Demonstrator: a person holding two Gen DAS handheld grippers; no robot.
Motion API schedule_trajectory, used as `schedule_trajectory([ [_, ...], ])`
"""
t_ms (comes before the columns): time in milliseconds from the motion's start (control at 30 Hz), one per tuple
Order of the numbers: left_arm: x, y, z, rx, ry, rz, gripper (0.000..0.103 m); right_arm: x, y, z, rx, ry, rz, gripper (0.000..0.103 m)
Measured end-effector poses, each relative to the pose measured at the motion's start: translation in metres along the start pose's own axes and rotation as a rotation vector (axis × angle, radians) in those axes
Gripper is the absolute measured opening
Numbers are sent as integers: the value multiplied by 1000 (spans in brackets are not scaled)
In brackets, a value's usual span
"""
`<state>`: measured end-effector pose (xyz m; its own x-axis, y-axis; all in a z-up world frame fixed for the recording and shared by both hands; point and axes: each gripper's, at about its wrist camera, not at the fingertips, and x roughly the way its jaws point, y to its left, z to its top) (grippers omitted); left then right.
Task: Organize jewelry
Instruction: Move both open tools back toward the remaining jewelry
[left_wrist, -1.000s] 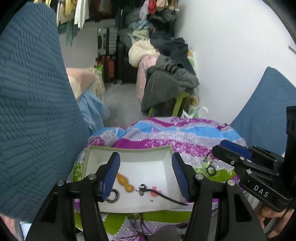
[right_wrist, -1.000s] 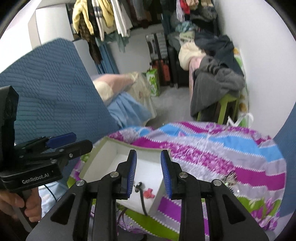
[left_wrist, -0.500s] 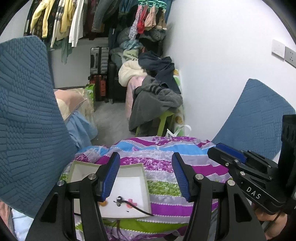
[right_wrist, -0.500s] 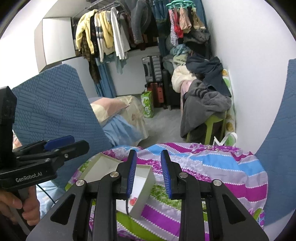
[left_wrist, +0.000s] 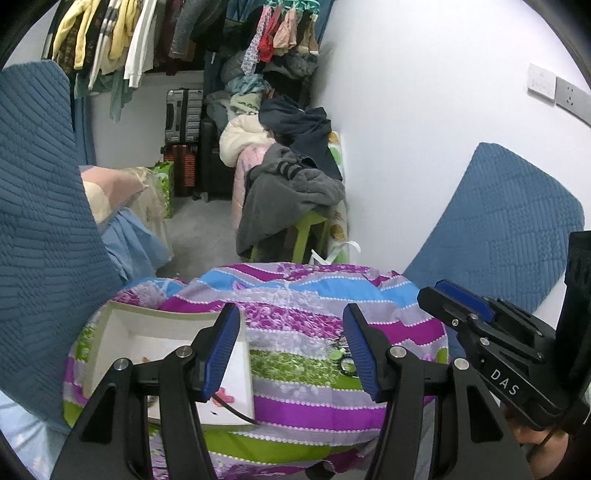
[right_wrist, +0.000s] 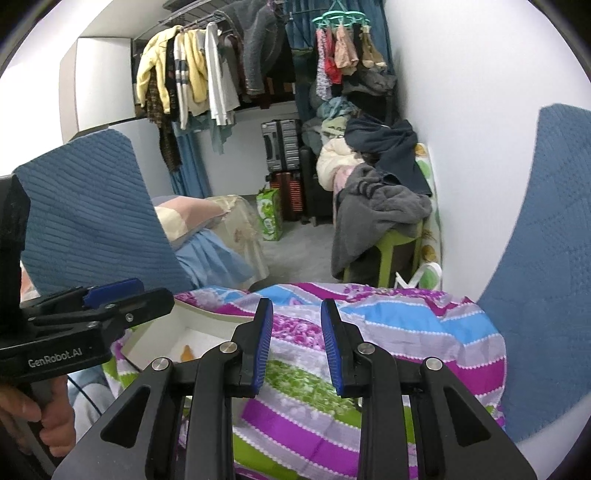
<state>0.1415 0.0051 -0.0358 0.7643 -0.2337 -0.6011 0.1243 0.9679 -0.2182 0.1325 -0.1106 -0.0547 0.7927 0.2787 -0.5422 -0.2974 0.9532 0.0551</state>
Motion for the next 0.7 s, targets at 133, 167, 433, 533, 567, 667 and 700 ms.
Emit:
schedule_trajectory([
  [133,8,-8,-9,-1,5,-15,59,-2,-15,-14,14,2,-22,25],
  [167,12,-10,-13,-1,4,-13,59,-3,-19,-18,16,2,-29,25],
  [433,40,-20,-37,-24,37,-45,58,-4,-48,-52,39,24,-71,25],
  [533,51,-25,-47,-30,53,-60,58,-3,-60,-65,55,31,-84,25],
  [567,56,-27,-51,-31,61,-66,58,-3,-63,-69,59,33,-85,25],
  [667,70,-33,-63,-33,90,-79,57,3,-69,-81,66,56,-92,25],
  [700,73,-35,-65,-34,98,-84,57,5,-71,-85,68,63,-91,25],
])
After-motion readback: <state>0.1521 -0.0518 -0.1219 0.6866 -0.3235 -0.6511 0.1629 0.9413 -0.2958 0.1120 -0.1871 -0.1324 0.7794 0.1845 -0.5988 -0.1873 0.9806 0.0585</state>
